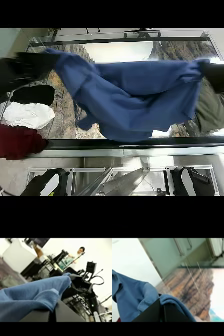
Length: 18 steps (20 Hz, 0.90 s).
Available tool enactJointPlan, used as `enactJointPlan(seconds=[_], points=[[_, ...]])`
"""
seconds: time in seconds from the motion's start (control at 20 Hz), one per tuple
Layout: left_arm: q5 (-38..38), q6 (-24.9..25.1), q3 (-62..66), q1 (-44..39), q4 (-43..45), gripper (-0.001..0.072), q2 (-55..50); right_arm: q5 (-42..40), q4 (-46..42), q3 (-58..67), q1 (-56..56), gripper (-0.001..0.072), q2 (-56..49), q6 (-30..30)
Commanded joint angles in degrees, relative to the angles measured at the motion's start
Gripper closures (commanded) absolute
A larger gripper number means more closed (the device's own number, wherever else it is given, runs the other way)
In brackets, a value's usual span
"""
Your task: Fold the shirts.
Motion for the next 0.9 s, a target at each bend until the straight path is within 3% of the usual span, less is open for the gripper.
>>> enactJointPlan(seconds=[0.0, 0.15, 0.2, 0.25, 0.3, 0.35, 0.5, 0.7, 0.75, 0.85], points=[[3.06, 1.22, -4.44, -4.55, 4.48, 0.0683, -8.85, -11.19, -9.53, -7.08, 10.47, 0.0698, -5.86, 1.49], [7.54, 8.04, -5.60, -4.94, 4.52, 0.0685, -21.88, -22.84, -13.25, -13.44, 16.96, 0.0676, -19.32, 1.27], [9.01, 9.81, -5.51, -4.44, 3.78, 0.0681, -25.81, -26.10, -13.11, -13.92, 17.77, 0.0484, -25.09, 0.55], [9.99, 10.32, -4.48, -3.61, 3.58, 0.0405, -29.86, -27.21, -12.59, -13.31, 17.64, 0.0249, -30.14, -0.15], [9.77, 10.27, -2.58, -2.29, 3.61, 0.0087, -33.46, -26.25, -12.46, -11.54, 16.76, 0.0187, -34.71, -0.44], [8.59, 9.57, -0.02, -0.48, 3.61, -0.0007, -36.81, -24.11, -12.66, -9.49, 15.58, 0.0187, -37.73, -0.44], [2.86, 8.92, 8.48, 5.22, 8.07, -0.0006, -42.99, -14.10, -12.70, -5.84, 9.57, 0.0192, -39.19, -0.15], [3.45, 1.25, 18.99, 7.48, 28.30, -0.0005, -46.34, -1.29, -20.44, -8.98, 2.62, 0.0215, -34.34, 5.51], [3.93, -0.52, 21.46, 6.78, 32.09, -0.0005, -47.41, -0.04, -22.97, -11.67, 2.58, 0.0255, -32.63, 7.74], [4.57, -2.71, 26.29, 4.11, 35.67, 0.0004, -50.05, -0.57, -26.45, -19.76, 3.54, 0.0254, -27.78, 11.96]])
